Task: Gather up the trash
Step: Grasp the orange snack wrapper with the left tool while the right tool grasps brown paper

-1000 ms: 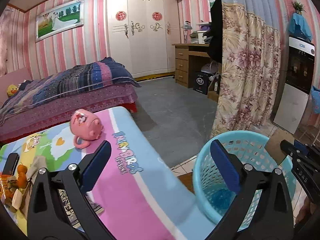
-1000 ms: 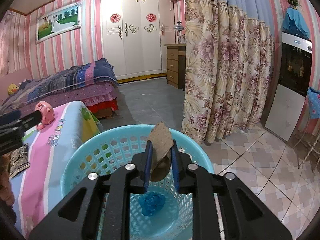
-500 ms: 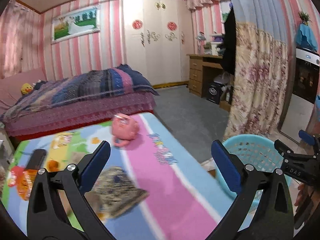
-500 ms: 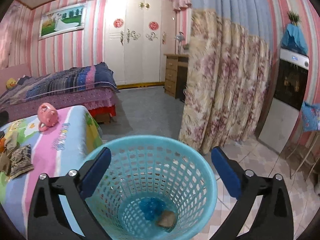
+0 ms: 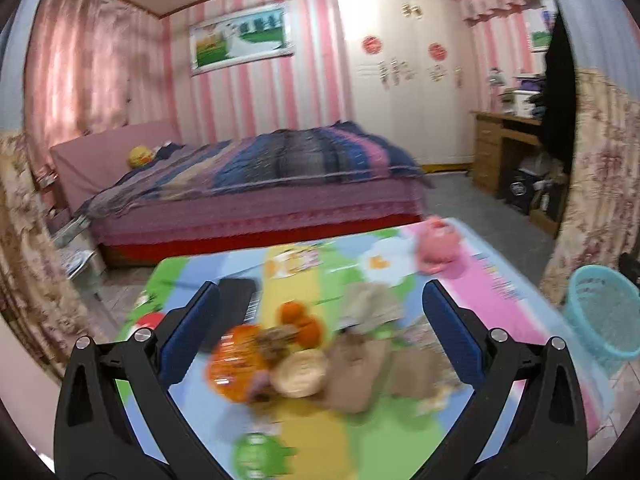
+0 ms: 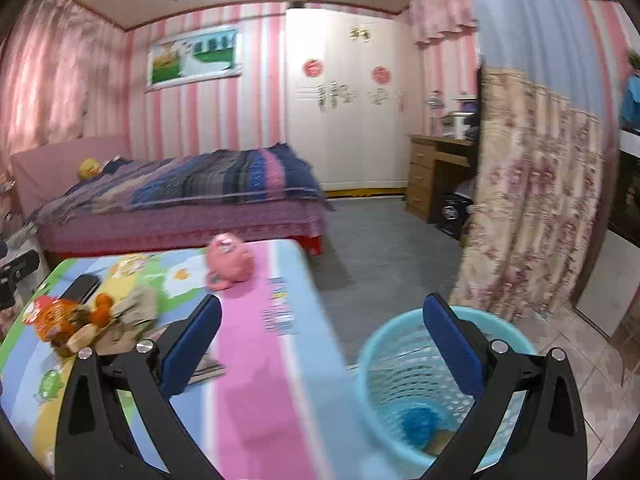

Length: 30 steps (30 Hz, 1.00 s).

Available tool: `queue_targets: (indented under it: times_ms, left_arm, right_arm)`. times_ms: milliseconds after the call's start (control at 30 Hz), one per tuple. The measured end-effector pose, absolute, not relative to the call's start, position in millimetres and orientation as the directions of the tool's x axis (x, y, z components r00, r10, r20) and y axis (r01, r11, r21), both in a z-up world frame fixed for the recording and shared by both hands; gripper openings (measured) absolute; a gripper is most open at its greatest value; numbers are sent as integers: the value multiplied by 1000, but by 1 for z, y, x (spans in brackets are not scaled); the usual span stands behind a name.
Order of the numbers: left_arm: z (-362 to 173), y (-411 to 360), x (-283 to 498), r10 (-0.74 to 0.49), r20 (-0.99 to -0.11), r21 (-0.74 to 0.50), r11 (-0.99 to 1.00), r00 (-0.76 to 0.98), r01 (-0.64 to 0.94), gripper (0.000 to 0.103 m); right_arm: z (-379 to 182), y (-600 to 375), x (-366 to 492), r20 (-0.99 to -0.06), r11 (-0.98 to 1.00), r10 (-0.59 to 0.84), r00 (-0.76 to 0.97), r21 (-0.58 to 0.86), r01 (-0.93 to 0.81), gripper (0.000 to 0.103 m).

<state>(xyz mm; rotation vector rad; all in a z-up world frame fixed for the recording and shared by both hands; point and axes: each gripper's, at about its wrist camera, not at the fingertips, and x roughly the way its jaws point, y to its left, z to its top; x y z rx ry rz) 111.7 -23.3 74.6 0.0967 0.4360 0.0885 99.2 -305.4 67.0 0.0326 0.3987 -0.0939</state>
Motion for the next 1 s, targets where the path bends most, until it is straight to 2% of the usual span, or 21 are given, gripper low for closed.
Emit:
queue_targets:
  times_ms: [233,400,633,700,767,833,900,1000]
  left_arm:
    - [35,57,119,174,-497,33,983,850,-182,98]
    - [17,81,128,234,-523,95,972,820,-216,98]
    - [9,103,134,228,-539,66,971,811,-229,98]
    - [4,107,139,234,-558,73,969,796,-234,98]
    - [-3,111,145,227,-583,65,970,780,-235,97]
    - [-9,115,149,210,-601,40,972,771,-233,98]
    - [-14,116,152,202,-616,33,972,761,-231,97]
    - [-20,112,157,216,-619,53,971,755,-235,97]
  right_arm:
    - [50,-222,123,-455,1000,13,891,8,-11,98]
    - [12,-182,137,-532,997,60,844,-16,-81,98]
    - [-21,-138,165,-599,989,118,792,-2,-149,96]
    - [-28,-129,172,-623,987,126,772,1,-161,89]
    - [-38,-125,181,-658,986,141,739,27,-165,72]
    - [-49,-121,190,-700,983,170,694,71,-170,59]
    - [-49,-119,189,-694,981,178,697,73,-178,57]
    - [-43,-115,182,-669,974,196,717,49,-220,48]
